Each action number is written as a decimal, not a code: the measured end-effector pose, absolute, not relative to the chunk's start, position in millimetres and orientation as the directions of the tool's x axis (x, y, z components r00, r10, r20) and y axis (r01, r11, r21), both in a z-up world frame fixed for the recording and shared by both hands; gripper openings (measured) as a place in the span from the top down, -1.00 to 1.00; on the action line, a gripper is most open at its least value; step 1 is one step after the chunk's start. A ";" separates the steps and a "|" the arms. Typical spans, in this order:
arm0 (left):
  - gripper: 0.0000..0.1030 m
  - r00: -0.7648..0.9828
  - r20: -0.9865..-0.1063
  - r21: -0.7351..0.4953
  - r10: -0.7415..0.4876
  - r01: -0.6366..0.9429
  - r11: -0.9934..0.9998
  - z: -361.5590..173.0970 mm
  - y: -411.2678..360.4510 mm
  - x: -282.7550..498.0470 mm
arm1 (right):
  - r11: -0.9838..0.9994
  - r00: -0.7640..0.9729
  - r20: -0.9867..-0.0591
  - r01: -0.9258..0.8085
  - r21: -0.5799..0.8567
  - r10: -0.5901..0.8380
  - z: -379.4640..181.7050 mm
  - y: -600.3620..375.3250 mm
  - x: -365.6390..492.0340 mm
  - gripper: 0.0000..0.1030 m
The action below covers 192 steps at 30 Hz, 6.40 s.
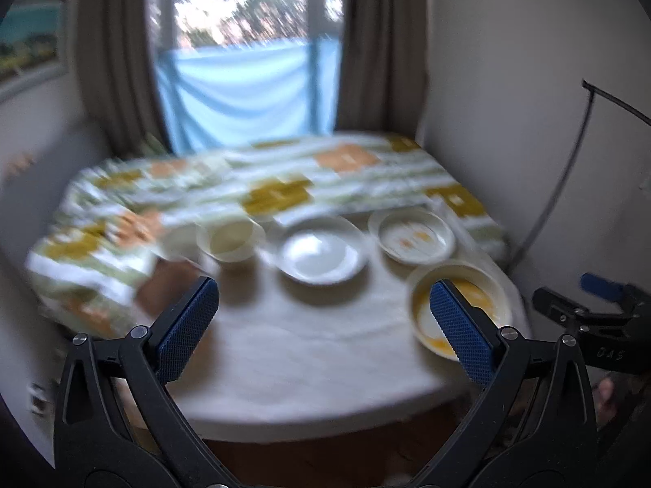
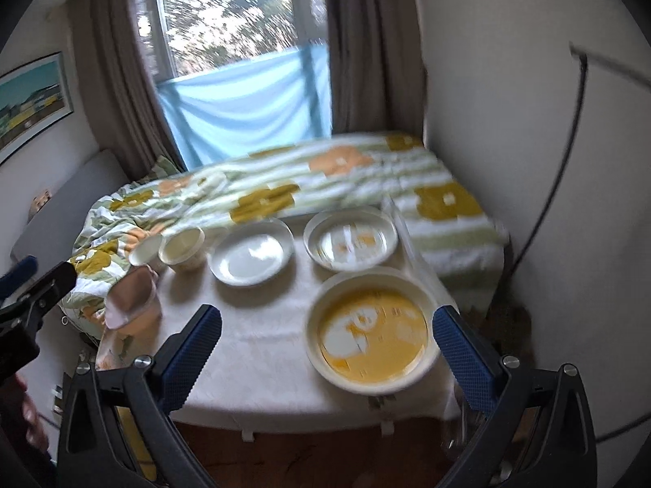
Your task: Organize plates and bowls
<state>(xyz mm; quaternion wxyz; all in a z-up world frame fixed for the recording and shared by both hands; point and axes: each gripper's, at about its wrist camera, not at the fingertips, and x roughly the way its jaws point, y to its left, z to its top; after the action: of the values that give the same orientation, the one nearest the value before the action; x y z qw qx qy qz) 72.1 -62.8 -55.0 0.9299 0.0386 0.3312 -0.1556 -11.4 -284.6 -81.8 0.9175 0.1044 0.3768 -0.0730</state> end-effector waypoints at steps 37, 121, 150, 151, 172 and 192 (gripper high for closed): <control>0.57 0.227 -0.923 -0.197 -0.311 0.417 0.887 -283.7 -228.8 204.1 | 0.916 0.485 -0.828 0.120 0.382 0.281 -257.1 -442.9 82.8 0.72; -0.37 0.405 -0.905 -0.070 -0.132 0.163 0.984 -289.0 78.8 177.3 | 0.959 0.434 -0.859 -0.195 0.204 0.271 -273.2 -131.7 141.7 0.67; -1.00 0.701 -0.701 -0.148 -0.133 0.040 0.988 -91.2 -51.8 145.5 | 0.965 0.652 -0.714 -0.215 0.148 0.255 -95.5 -305.9 125.2 -0.97; -1.00 0.698 -0.703 -0.159 -0.139 0.036 0.987 -91.6 -52.1 152.0 | 0.967 0.656 -0.712 -0.207 0.149 0.250 -92.8 -311.9 129.3 -0.97; -0.37 0.374 -0.903 -0.261 -0.211 -0.088 0.961 -239.4 -38.3 323.0 | 0.867 0.333 -0.884 -0.477 0.142 0.328 -192.0 -262.0 326.1 -0.65; 0.56 0.257 -0.942 -0.246 -0.215 -0.097 0.964 -294.9 -42.3 357.6 | 0.802 0.110 -0.942 -0.560 0.206 0.318 -272.2 -236.0 374.5 0.54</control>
<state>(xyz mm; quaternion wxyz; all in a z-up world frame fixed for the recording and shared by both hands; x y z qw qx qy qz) 357.6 -42.3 -294.9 0.7822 -0.1282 0.6085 -0.0375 374.5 -236.0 -272.2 0.7380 -0.1014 0.5971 0.2977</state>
